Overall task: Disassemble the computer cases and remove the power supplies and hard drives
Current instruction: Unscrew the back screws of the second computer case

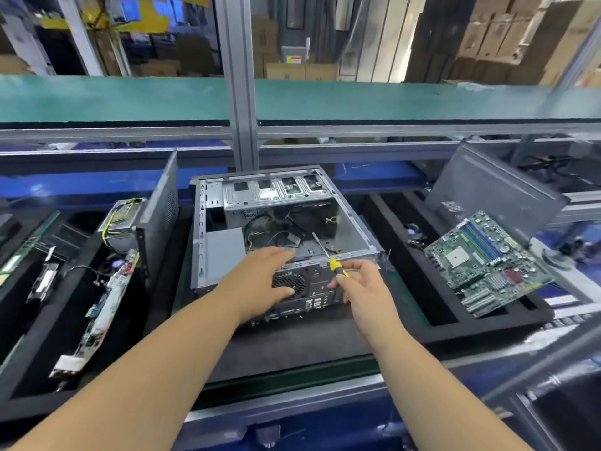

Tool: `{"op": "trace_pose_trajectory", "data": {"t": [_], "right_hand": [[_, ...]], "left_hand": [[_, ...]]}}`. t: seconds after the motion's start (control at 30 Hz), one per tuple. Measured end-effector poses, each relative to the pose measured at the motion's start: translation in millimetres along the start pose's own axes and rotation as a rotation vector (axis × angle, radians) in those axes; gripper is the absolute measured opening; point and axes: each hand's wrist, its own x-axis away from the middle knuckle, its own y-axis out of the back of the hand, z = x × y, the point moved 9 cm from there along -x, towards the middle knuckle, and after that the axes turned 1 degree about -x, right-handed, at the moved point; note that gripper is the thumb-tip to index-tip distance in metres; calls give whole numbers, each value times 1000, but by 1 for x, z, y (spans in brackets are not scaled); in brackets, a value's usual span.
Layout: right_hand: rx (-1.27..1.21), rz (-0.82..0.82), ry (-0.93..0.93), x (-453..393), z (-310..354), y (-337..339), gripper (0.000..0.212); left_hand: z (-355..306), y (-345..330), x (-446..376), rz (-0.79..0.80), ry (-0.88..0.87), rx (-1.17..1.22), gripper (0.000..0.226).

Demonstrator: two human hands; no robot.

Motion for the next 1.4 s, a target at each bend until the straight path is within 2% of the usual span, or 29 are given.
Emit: {"op": "trace_pose_trajectory", "data": {"t": [0.17,0.3,0.47,0.57,1.4], "right_hand": [[-18,5,-46,12,-9,3,20],[-26,2,-77,20,-11,4,19],[12,12,-104,32,-14,0,25],[11,7,-100,36,-18,-2,18],[-2,-52,-179,54,-28,-12,17]], "left_hand": [[-18,-9,-30,89,-31,-60,60],[-16,-11,-34,77,-47,-76,44],[-11,-10,-34,48,-48,-38,44],[-10,-10,-34,42,-40,-32,43],[-10,-12,-35,44,-48,-52,44]]}}
